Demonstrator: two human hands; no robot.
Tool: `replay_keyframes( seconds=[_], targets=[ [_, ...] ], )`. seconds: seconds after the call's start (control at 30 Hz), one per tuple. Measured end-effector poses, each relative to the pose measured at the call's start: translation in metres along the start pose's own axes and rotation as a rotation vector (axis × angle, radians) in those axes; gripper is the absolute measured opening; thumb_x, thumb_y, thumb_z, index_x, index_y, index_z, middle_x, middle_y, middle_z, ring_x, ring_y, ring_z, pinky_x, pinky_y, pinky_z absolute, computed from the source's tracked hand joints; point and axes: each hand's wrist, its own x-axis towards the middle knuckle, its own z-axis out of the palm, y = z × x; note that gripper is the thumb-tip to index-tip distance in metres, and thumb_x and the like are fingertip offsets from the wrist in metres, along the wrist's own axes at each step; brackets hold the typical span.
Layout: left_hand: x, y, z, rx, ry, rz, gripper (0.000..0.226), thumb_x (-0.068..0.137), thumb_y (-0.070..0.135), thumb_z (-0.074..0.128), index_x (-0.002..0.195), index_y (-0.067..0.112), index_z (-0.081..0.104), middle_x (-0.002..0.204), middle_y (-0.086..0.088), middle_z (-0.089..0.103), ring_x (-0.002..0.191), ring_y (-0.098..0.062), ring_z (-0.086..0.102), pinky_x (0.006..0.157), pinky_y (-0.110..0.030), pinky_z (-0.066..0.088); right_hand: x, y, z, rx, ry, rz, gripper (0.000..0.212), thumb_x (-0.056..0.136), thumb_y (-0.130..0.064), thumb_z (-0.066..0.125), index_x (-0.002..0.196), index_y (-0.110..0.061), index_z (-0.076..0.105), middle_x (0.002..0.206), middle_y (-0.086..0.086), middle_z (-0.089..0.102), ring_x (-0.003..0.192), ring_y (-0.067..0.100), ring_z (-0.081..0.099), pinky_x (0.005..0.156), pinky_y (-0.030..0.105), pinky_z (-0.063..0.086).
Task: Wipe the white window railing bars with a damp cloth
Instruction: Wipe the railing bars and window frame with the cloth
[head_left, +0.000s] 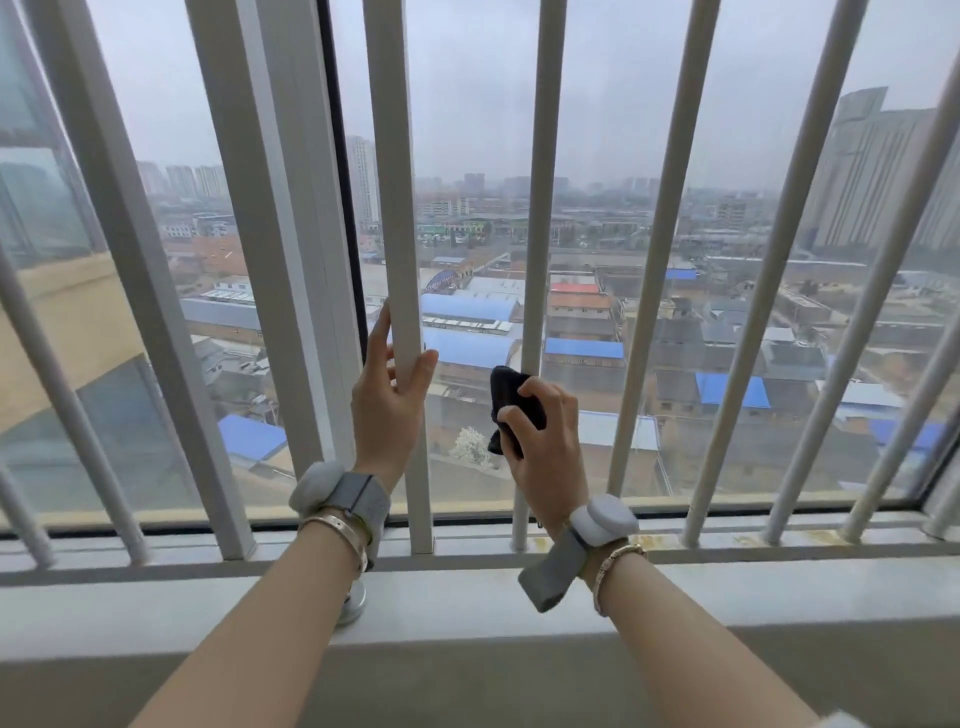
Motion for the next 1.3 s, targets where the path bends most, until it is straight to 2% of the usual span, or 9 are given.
replay_keyframes(
  seconds=[0.13,0.37,0.47,0.57,0.67,0.9,1.03,1.17,1.3],
  targets=[
    [-0.011,-0.008,0.003,0.034,0.023,-0.014,0.058,0.089,0.033,0.057,0.14,0.032,0.029,0.097,0.024,0.057,0.078,0.001,0.061,0.072,-0.025,0.053,-0.058,0.0,0.012,0.009,-0.141,-0.017,0.044,0.065,0.003,0.08,0.091,-0.015,0.049,0.119,0.006,0.039,0.109,0.034,0.042,0.083,0.041,0.053],
    [-0.007,0.009,-0.003,0.295,0.178,0.097,0.045,0.08,0.024,0.071,0.112,0.002,0.048,0.114,-0.011,0.054,0.102,-0.023,0.056,0.079,-0.041,0.052,-0.055,0.018,-0.015,0.07,-0.309,-0.157,0.016,0.078,-0.002,0.07,0.088,-0.012,0.062,0.116,0.002,0.046,0.104,0.029,0.048,0.07,0.04,0.056],
    [-0.003,0.018,0.0,0.327,0.254,0.268,0.037,0.081,0.019,0.069,0.108,0.006,0.047,0.119,-0.016,0.051,0.113,-0.029,0.048,0.093,-0.036,0.044,-0.029,0.024,-0.044,0.083,-0.277,-0.211,0.013,0.09,-0.015,0.051,0.102,-0.016,0.056,0.118,0.0,0.046,0.1,0.025,0.055,0.07,0.039,0.056],
    [0.007,0.04,0.012,0.315,0.169,0.448,0.027,0.085,0.018,0.063,0.106,0.01,0.048,0.116,-0.013,0.056,0.11,-0.022,0.047,0.1,-0.018,0.031,0.017,0.027,-0.075,0.081,-0.177,-0.189,0.034,0.086,-0.007,0.062,0.115,-0.016,0.048,0.123,0.002,0.042,0.1,0.027,0.058,0.077,0.035,0.056],
    [0.025,0.068,0.029,0.253,0.091,0.461,0.026,0.087,0.02,0.06,0.109,0.008,0.052,0.113,-0.009,0.057,0.106,-0.02,0.051,0.097,-0.018,0.035,0.067,0.032,-0.106,0.044,-0.084,-0.126,0.05,0.076,-0.002,0.074,0.116,-0.014,0.045,0.128,0.005,0.033,0.099,0.029,0.059,0.077,0.033,0.054],
    [0.093,0.123,0.067,0.19,0.02,0.436,0.063,0.092,0.041,0.048,0.145,0.017,0.021,0.124,-0.011,0.056,0.094,-0.019,0.063,0.071,-0.031,0.053,0.165,0.06,-0.16,-0.092,0.167,-0.096,0.028,0.087,-0.014,0.065,0.113,-0.008,0.058,0.117,-0.002,0.038,0.1,0.021,0.052,0.085,0.03,0.049],
    [0.121,0.131,0.087,0.255,0.068,0.371,0.073,0.087,0.062,0.02,0.147,0.023,0.008,0.079,-0.013,0.068,0.056,-0.022,0.064,0.049,-0.037,0.055,0.221,0.068,-0.18,-0.277,0.323,-0.139,0.025,0.088,-0.017,0.063,0.111,-0.011,0.059,0.111,0.014,0.052,0.096,0.024,0.05,0.075,0.022,0.044],
    [0.12,0.127,0.094,0.253,0.136,0.373,0.061,0.089,0.063,0.012,0.142,0.033,0.003,0.075,-0.009,0.067,0.049,-0.02,0.06,0.046,-0.037,0.054,0.268,0.061,-0.191,-0.382,0.368,-0.162,0.023,0.089,-0.025,0.059,0.111,-0.017,0.062,0.108,0.01,0.056,0.093,0.026,0.053,0.062,0.027,0.045],
    [0.121,0.125,0.094,0.248,0.144,0.375,0.066,0.09,0.062,0.013,0.146,0.026,0.011,0.075,-0.008,0.067,0.05,-0.019,0.06,0.048,-0.035,0.055,0.282,0.064,-0.187,-0.376,0.325,-0.22,0.02,0.091,-0.025,0.055,0.106,-0.018,0.066,0.108,0.009,0.059,0.09,0.026,0.055,0.062,0.031,0.05]
  ],
)
